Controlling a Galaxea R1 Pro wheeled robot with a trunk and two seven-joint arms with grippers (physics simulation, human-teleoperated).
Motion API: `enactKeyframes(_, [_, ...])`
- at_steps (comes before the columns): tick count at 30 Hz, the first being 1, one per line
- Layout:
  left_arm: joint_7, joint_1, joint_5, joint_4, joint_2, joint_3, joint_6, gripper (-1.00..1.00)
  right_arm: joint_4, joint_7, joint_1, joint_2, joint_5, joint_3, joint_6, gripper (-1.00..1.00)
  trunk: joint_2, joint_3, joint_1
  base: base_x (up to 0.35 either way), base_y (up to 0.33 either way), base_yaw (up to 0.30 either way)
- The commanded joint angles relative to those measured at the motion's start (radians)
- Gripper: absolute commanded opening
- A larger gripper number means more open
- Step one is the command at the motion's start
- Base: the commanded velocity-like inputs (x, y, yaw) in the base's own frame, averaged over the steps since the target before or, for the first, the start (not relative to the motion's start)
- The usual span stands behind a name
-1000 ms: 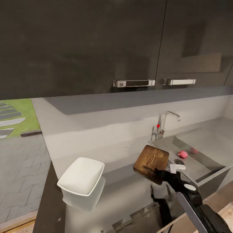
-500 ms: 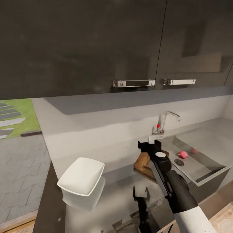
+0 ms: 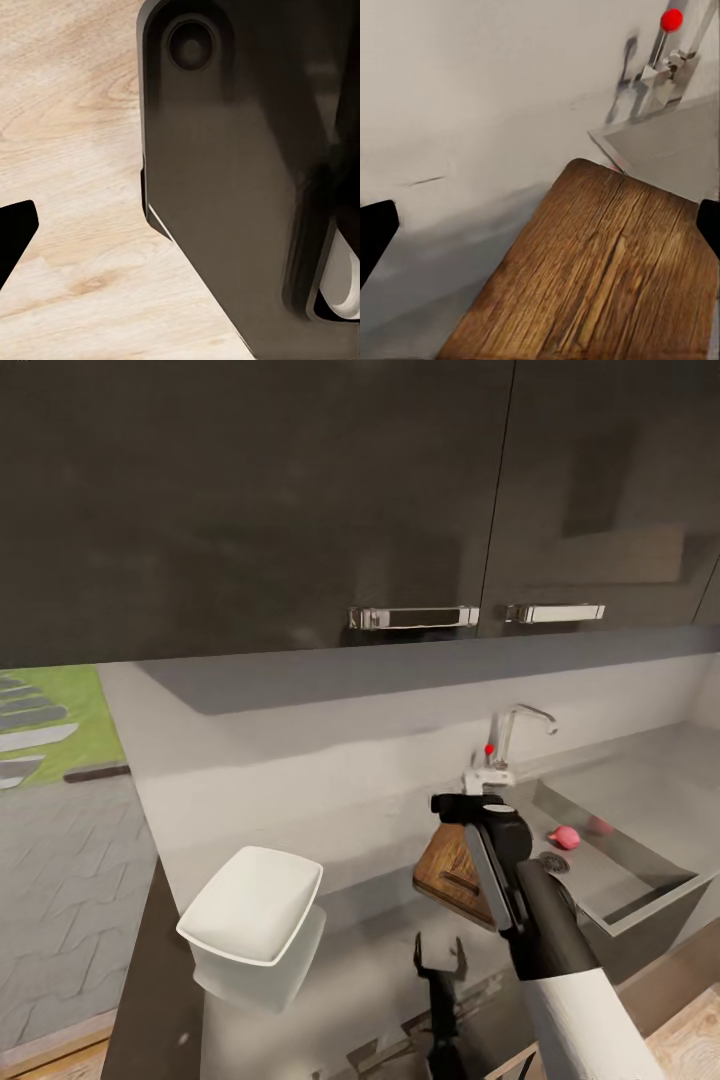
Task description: In the kitchen, take the Vidalia onion out of the sink, dice it on the chopping board with the paring knife, put the diced onion into the bowl on the countertop, then place both the paring knife and the chopping board into the sink.
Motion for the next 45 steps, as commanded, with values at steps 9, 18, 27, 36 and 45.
enactKeyframes(9, [0.000, 0.001, 0.000, -0.003, -0.001, 0.002, -0.001, 1.00, 0.053, -0.384, -0.001, 0.034, -0.475, -0.038, -0.145, 1.00, -0.001, -0.001, 0.000, 0.000, 0.000, 0.000])
enactKeyframes(18, [0.000, 0.001, 0.001, -0.003, -0.002, 0.002, -0.001, 1.00, 0.118, -0.690, 0.000, 0.034, -0.605, -0.023, -0.523, 1.00, -0.001, -0.001, 0.000, 0.000, 0.000, 0.000])
enactKeyframes(27, [0.000, 0.001, 0.000, -0.003, -0.002, 0.002, -0.001, 1.00, 0.119, -0.912, -0.001, 0.034, -0.848, 0.059, -0.755, 1.00, -0.001, -0.001, 0.000, 0.000, 0.000, 0.000])
enactKeyframes(36, [0.000, 0.001, 0.000, -0.003, -0.002, 0.002, -0.001, 1.00, 0.117, -1.066, -0.002, 0.048, -0.953, 0.116, -1.095, 1.00, -0.001, -0.001, 0.000, 0.000, 0.000, 0.000])
enactKeyframes(45, [0.000, 0.001, 0.000, -0.003, -0.026, 0.001, -0.001, 1.00, 0.117, -1.244, -0.056, 0.048, -0.967, 0.116, -1.226, 1.00, -0.001, -0.001, 0.000, 0.000, 0.000, 0.000])
